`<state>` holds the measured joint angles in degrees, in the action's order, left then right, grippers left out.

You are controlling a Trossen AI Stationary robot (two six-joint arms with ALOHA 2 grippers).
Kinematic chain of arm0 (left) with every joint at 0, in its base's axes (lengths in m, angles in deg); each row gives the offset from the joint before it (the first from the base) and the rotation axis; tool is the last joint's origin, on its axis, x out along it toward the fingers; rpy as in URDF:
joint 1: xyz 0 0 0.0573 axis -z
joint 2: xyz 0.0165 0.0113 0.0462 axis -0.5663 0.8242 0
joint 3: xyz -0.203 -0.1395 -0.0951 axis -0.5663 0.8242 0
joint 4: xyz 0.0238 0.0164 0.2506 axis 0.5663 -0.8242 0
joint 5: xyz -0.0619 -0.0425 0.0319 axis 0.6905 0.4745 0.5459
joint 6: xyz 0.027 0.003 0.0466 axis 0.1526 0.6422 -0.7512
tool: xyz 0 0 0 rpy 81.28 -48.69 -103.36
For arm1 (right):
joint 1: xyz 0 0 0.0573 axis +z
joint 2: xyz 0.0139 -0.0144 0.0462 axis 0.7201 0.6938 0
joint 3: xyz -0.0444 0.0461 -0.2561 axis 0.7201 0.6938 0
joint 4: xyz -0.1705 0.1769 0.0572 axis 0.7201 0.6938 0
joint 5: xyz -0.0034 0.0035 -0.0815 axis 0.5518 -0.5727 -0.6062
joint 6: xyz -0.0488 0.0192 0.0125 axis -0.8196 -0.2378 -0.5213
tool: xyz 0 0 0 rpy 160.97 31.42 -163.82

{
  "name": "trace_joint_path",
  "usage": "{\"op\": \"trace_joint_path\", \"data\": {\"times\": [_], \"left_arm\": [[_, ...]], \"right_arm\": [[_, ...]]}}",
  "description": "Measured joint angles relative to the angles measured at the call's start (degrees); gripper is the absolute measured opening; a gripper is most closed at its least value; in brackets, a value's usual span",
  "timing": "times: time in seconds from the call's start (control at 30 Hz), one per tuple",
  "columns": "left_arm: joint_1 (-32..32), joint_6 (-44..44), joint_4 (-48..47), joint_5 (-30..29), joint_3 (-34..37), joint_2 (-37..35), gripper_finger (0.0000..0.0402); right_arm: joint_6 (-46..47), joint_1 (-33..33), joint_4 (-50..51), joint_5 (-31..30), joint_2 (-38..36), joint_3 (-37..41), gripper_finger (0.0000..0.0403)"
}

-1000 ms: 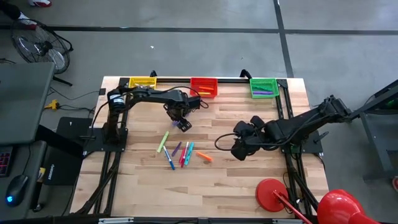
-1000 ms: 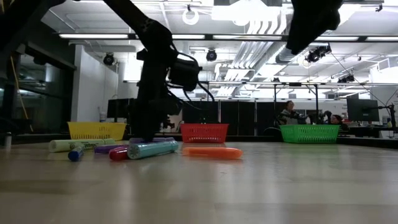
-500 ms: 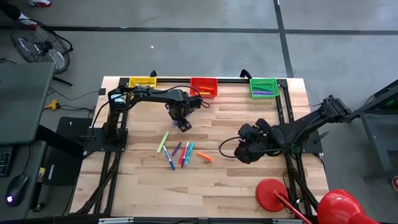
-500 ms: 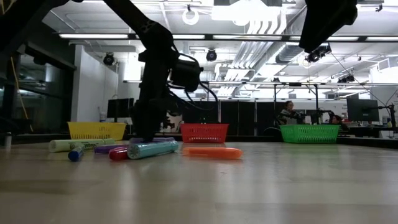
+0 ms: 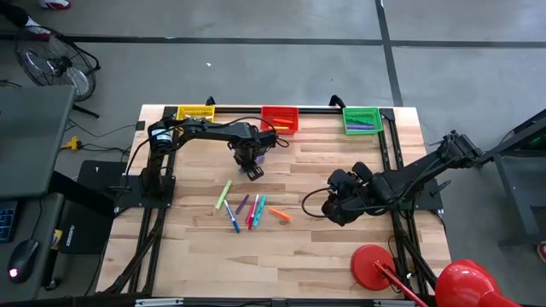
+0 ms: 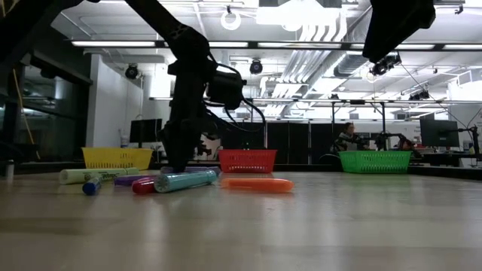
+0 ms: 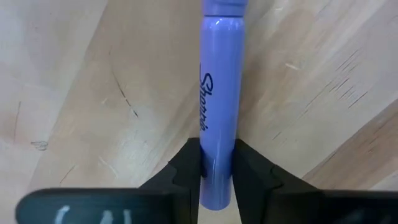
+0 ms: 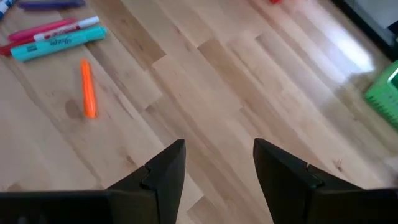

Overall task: Pick & Place Markers
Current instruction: Put the violet highlighter into the green bin

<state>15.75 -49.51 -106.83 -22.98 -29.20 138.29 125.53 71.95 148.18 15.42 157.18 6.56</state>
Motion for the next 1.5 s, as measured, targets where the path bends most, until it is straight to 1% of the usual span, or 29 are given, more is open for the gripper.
{"op": "trace_joint_path", "data": {"times": [0.23, 0.4, 0.6, 0.73, 0.83, 1.03, 1.13, 1.23, 1.33, 1.5], "left_arm": [[0.00, -1.64, 0.02, 0.09, 0.04, 0.00, 0.0061], [0.00, -2.11, 0.56, 0.97, 0.17, -1.03, 0.0061], [0.00, -3.24, 1.88, 1.39, 0.42, -3.48, 0.0061], [0.10, -3.00, 6.75, 4.38, 0.27, -4.74, 0.0061], [0.43, -2.87, 9.17, 8.39, 0.24, -5.89, 0.0061], [1.45, -2.89, 14.58, 13.13, 0.14, -6.75, 0.0061], [2.09, -3.24, 17.73, 15.84, 0.16, -7.76, 0.0061], [2.90, -3.30, 22.78, 18.75, 0.10, -7.79, 0.0061], [3.95, -3.22, 28.61, 21.67, 0.15, -8.52, 0.0061], [6.39, -3.36, 38.45, 23.75, 0.13, -8.61, 0.0061]], "right_arm": [[2.91, 2.02, 1.03, -3.94, 0.00, 0.22, 0.0179], [7.54, 3.29, 0.24, -4.79, -0.02, 3.41, 0.0179], [11.88, 5.38, -5.47, -4.42, -0.02, 8.79, 0.0179], [13.38, 6.09, -11.22, -4.14, 0.00, 12.67, 0.0179], [13.45, 6.12, -17.29, -3.91, -0.02, 15.53, 0.0179], [13.41, 5.85, -28.69, -3.58, -1.14, 21.09, 0.0179], [13.22, 5.55, -37.08, -4.43, -3.49, 24.80, 0.0179], [12.39, 5.33, -46.44, -6.03, -6.29, 29.96, 0.0179], [9.97, 5.11, -57.42, -6.98, -9.09, 35.38, 0.0179], [3.07, 3.64, -71.39, -8.37, -11.95, 42.58, 0.0179]]}}
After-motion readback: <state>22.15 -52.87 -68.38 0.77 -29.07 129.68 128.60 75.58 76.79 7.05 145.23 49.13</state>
